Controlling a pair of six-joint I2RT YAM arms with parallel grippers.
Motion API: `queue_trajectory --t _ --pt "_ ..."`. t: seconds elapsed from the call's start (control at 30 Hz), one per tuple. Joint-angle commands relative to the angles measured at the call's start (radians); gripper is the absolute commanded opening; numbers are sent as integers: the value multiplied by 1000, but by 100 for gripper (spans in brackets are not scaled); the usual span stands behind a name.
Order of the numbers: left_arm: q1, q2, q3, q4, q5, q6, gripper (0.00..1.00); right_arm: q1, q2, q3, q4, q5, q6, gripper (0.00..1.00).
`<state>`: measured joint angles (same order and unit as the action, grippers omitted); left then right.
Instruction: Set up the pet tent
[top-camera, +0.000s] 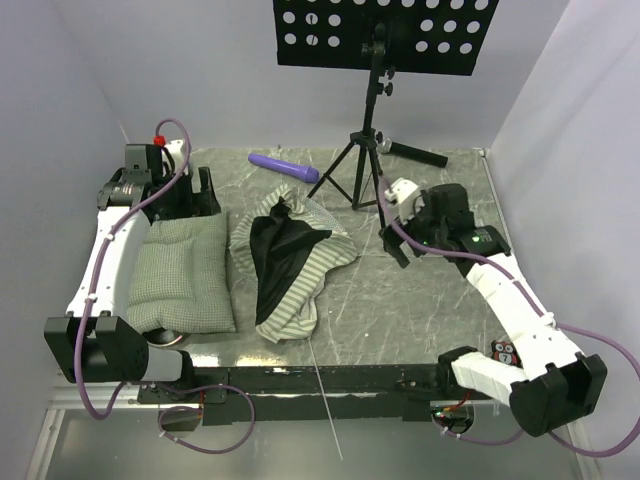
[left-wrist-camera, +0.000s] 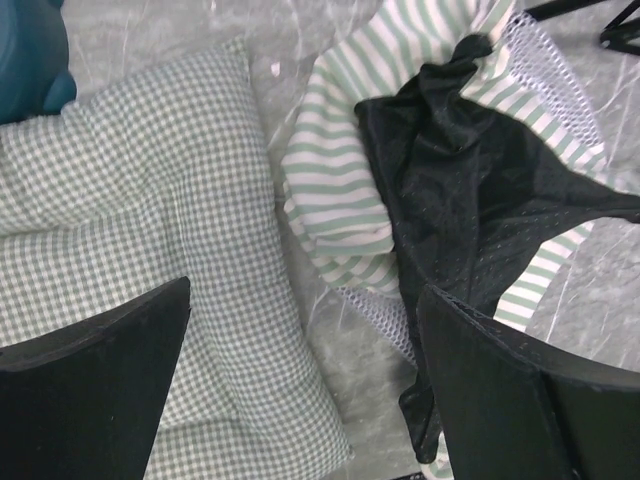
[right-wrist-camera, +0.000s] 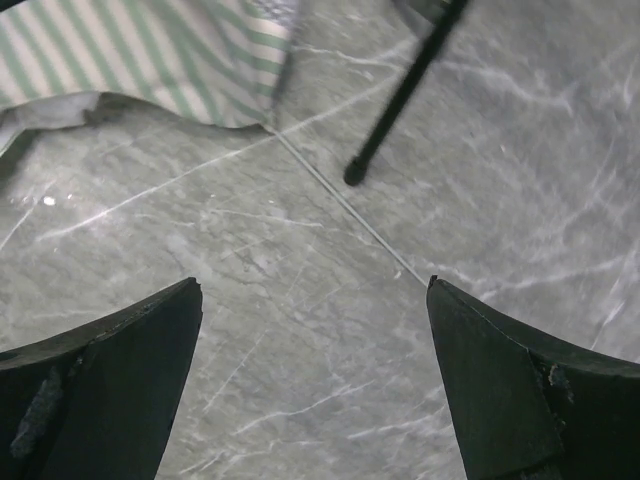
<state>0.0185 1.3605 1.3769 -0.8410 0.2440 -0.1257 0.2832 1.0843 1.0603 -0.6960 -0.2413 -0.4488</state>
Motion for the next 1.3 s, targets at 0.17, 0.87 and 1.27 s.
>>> queue_trajectory --t 0.17,0.87,1.27 --pt "1 8 105 77 67 -38 100 283 126 191 85 123 -185 100" --pt "4 60 188 94 64 -46 100 317 1006 920 102 327 -363 100" --pt "4 84 177 131 83 -48 100 175 934 715 72 220 -554 100"
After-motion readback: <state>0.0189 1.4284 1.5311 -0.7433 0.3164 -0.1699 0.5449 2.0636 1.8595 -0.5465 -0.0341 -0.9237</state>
